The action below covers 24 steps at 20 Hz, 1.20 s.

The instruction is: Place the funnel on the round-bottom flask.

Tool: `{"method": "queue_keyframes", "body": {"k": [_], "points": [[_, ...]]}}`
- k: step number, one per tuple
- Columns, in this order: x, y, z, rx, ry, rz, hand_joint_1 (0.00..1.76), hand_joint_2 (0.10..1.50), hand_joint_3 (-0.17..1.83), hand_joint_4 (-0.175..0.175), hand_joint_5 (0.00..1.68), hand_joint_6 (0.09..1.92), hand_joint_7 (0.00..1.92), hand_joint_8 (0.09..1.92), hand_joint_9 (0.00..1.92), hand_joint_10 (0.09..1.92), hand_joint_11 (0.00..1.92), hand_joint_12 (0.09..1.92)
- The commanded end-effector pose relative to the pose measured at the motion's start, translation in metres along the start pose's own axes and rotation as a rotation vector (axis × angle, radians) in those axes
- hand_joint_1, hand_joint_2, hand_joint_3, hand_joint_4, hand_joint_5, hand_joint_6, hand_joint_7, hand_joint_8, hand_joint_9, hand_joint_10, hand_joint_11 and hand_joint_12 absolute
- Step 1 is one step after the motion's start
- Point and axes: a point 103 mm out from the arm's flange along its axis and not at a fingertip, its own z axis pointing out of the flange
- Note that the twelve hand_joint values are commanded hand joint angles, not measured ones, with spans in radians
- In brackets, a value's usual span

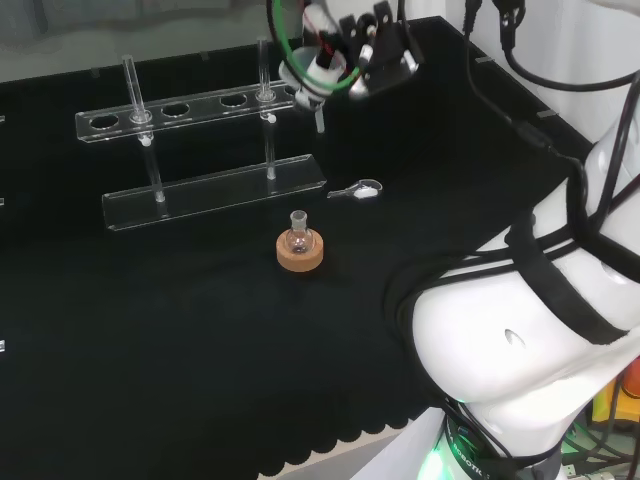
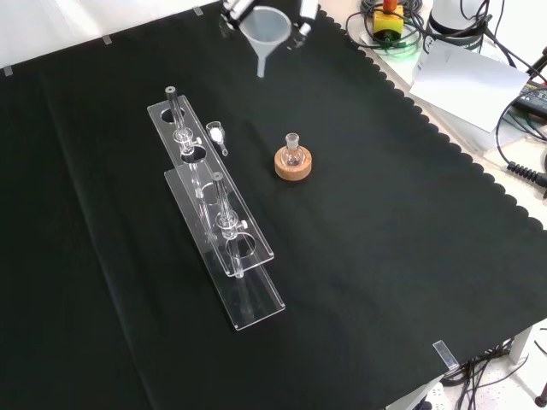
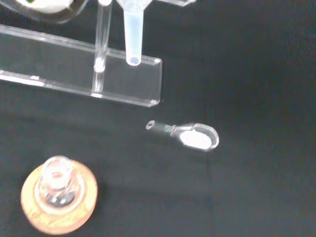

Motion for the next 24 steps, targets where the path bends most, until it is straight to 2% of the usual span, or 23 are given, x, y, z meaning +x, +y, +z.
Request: {"method": "queue_keyframes", "body": {"k": [1, 10, 15, 24], "points": [[0.03, -0.008, 0.021, 0.005, 0.024, -0.01, 0.78, 0.75, 0.61, -0.026, 0.58, 0.7, 0.46, 0.65, 0.89, 0.49, 0.48, 1.32], [0.042, -0.006, 0.052, 0.009, 0.052, -0.018, 0.78, 0.75, 0.61, -0.027, 0.58, 0.7, 0.47, 0.65, 0.89, 0.49, 0.49, 1.32], [0.044, -0.005, 0.06, 0.008, 0.064, -0.02, 0.78, 0.75, 0.61, -0.028, 0.58, 0.71, 0.47, 0.65, 0.89, 0.49, 0.49, 1.32], [0.05, -0.001, 0.075, 0.04, 0.07, -0.024, 0.79, 0.75, 0.61, -0.029, 0.59, 0.71, 0.47, 0.65, 0.89, 0.49, 0.49, 1.32]]}}
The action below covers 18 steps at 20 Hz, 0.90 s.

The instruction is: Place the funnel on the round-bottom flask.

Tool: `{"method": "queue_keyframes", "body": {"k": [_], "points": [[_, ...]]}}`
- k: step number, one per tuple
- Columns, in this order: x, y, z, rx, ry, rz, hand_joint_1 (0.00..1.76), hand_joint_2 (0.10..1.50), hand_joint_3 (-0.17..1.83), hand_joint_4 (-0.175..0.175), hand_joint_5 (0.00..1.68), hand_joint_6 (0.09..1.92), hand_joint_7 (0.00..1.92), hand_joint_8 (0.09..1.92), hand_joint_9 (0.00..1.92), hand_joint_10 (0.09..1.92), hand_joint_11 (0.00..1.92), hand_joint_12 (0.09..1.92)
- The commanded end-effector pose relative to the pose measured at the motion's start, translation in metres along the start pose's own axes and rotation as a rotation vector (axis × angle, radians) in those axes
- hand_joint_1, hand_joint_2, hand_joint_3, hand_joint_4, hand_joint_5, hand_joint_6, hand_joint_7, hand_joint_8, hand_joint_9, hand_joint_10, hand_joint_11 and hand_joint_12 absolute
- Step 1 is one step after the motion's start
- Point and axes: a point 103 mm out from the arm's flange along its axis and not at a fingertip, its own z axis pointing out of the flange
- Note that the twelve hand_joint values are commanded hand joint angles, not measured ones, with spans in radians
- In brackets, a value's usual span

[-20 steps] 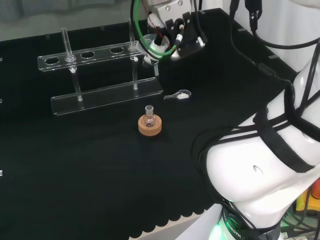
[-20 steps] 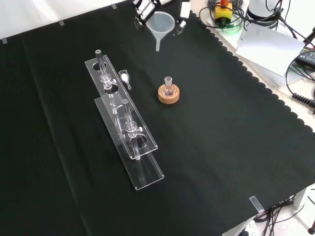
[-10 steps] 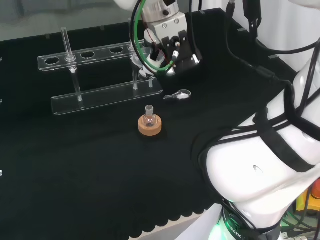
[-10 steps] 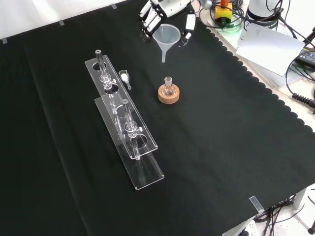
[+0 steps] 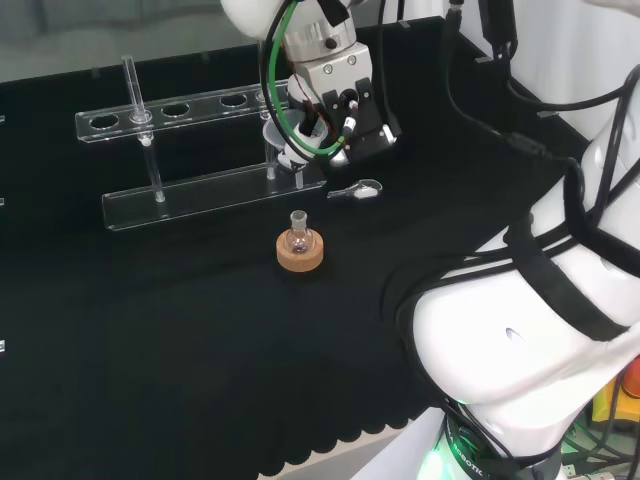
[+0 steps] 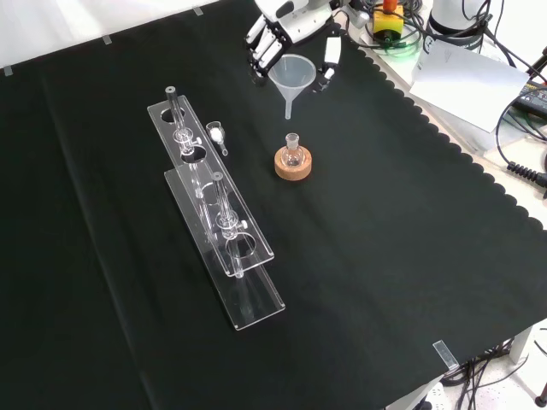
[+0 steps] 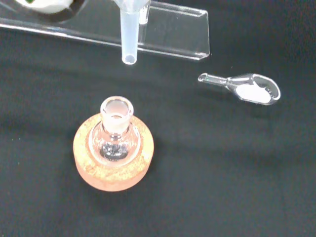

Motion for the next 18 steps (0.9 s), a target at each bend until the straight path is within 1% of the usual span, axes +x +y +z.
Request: {"method": "queue_keyframes", "body": {"k": [1, 12, 18], "points": [[0.003, 0.001, 0.008, 0.015, 0.007, -0.003, 0.79, 0.75, 0.61, -0.029, 0.59, 0.71, 0.47, 0.65, 0.89, 0.49, 0.49, 1.32], [0.002, 0.002, 0.018, 0.024, 0.019, -0.006, 0.79, 0.75, 0.62, -0.03, 0.59, 0.72, 0.47, 0.65, 0.89, 0.49, 0.49, 1.32], [0.003, 0.008, 0.027, 0.033, 0.032, -0.014, 0.79, 0.75, 0.62, -0.03, 0.59, 0.72, 0.47, 0.66, 0.89, 0.49, 0.49, 1.32]]}}
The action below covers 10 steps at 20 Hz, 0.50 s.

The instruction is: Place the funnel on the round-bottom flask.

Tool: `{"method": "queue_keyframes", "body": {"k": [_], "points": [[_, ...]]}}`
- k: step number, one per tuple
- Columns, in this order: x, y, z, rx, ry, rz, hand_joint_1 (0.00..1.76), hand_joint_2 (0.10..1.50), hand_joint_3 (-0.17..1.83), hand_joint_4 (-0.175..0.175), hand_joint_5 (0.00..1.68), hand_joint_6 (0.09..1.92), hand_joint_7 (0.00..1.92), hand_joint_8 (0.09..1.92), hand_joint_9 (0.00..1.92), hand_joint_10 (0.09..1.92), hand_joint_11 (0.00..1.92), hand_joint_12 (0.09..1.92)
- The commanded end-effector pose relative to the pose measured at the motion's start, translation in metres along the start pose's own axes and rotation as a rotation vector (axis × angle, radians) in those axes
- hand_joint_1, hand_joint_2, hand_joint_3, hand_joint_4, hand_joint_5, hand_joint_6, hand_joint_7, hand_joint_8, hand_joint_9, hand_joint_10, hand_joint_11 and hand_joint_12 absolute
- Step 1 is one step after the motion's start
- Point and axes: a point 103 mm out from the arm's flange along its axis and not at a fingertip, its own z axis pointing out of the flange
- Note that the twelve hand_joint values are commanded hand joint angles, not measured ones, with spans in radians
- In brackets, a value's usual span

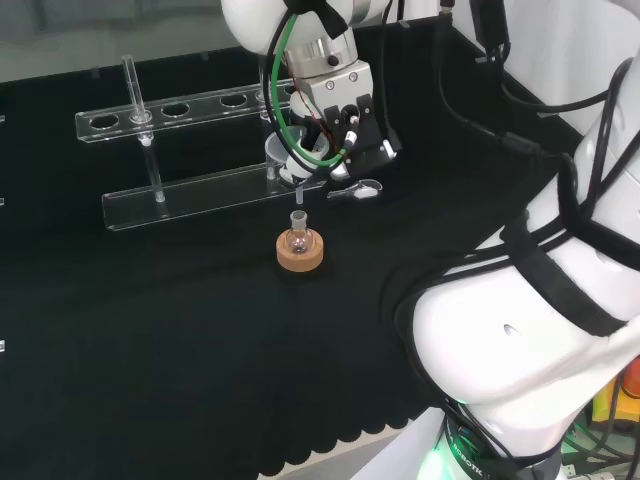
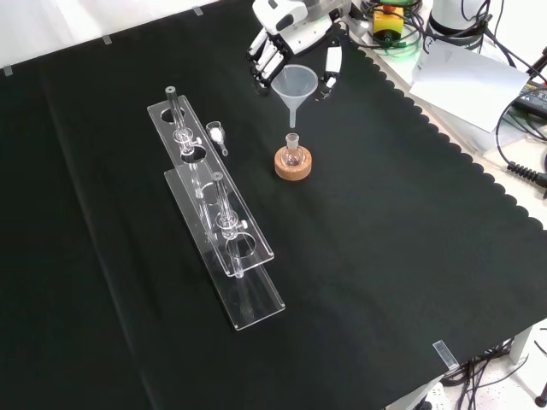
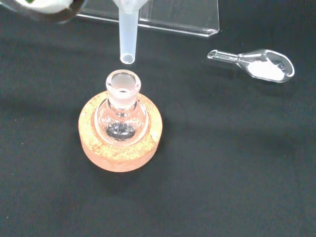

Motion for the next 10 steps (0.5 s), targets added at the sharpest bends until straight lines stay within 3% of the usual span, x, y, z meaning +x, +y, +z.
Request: {"method": "queue_keyframes", "body": {"k": [1, 10], "points": [[-0.0002, 0.005, 0.0065, 0.004, 0.012, -0.007, 0.79, 0.75, 0.62, -0.03, 0.59, 0.72, 0.47, 0.66, 0.89, 0.49, 0.49, 1.32], [0.0029, 0.011, 0.0153, 0.019, 0.019, -0.013, 0.79, 0.75, 0.62, -0.031, 0.59, 0.72, 0.48, 0.66, 0.89, 0.49, 0.49, 1.32]]}}
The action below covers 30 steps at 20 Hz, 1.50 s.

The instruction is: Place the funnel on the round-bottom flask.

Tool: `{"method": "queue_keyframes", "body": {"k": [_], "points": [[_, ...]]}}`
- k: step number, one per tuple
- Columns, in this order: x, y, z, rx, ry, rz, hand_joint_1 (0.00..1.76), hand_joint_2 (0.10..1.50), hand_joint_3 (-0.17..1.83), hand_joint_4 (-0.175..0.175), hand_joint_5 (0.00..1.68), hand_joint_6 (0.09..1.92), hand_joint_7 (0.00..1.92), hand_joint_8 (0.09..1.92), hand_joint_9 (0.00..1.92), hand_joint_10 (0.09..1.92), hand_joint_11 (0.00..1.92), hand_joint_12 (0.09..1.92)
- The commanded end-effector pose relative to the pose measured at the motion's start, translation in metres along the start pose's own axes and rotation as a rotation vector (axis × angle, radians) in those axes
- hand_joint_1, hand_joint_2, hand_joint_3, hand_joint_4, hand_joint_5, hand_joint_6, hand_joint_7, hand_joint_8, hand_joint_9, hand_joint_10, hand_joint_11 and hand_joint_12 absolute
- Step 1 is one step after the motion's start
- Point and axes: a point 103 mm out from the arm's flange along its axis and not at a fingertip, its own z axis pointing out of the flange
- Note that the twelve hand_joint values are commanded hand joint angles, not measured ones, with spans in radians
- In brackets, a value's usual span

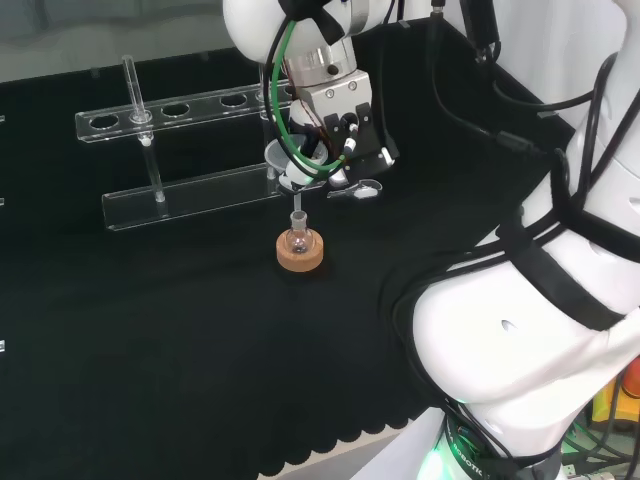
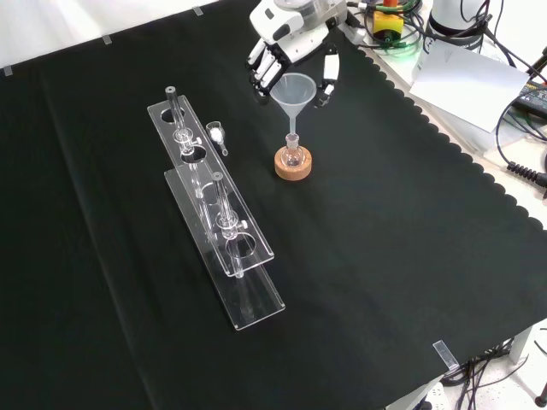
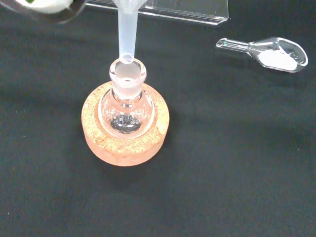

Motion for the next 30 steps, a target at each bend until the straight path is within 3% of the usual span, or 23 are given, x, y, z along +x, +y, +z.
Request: {"method": "queue_keyframes", "body": {"k": [1, 30], "points": [[0.0, 0.002, 0.003, 0.001, 0.006, -0.001, 0.79, 0.75, 0.62, -0.031, 0.59, 0.72, 0.48, 0.66, 0.89, 0.49, 0.49, 1.32], [0.004, 0.013, 0.026, 0.039, 0.011, 0.003, 0.79, 0.75, 0.62, -0.031, 0.59, 0.73, 0.48, 0.66, 0.89, 0.49, 0.49, 1.32]]}}
